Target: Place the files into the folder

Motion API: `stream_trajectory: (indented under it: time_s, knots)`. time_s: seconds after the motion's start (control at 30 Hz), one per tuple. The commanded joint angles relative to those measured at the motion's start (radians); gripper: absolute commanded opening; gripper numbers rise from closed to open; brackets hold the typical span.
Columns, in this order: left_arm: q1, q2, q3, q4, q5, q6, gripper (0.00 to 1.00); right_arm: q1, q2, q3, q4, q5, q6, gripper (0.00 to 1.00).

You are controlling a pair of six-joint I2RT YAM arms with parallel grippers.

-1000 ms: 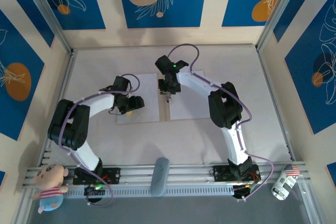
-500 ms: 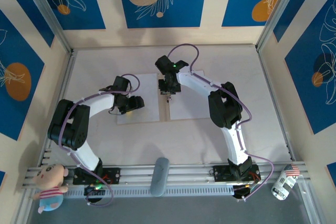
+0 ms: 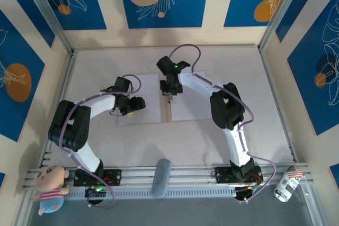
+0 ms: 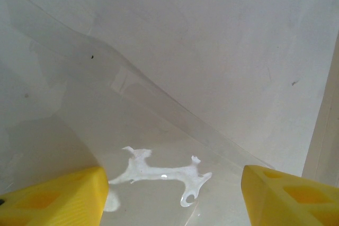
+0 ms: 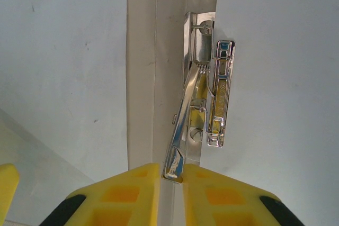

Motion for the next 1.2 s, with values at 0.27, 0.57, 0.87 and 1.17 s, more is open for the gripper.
stream_trajectory:
  time_s: [0.27, 0.57, 0.87, 1.17]
  knots:
    - [0.007, 0.012, -0.012, -0.013, 0.023, 0.0, 0.68, 0.005, 0.018, 0.02, -0.032, 0.006, -0.004, 0.19]
    - [0.007, 0.012, -0.01, -0.018, 0.023, 0.0, 0.68, 0.004, 0.021, 0.018, -0.048, 0.02, -0.01, 0.19]
    - [0.007, 0.013, -0.006, -0.025, 0.02, 0.005, 0.68, 0.008, 0.029, 0.014, -0.052, 0.02, -0.014, 0.18]
    - [0.007, 0.011, -0.005, -0.032, 0.02, 0.005, 0.68, 0.004, 0.033, 0.011, -0.055, 0.02, -0.017, 0.17]
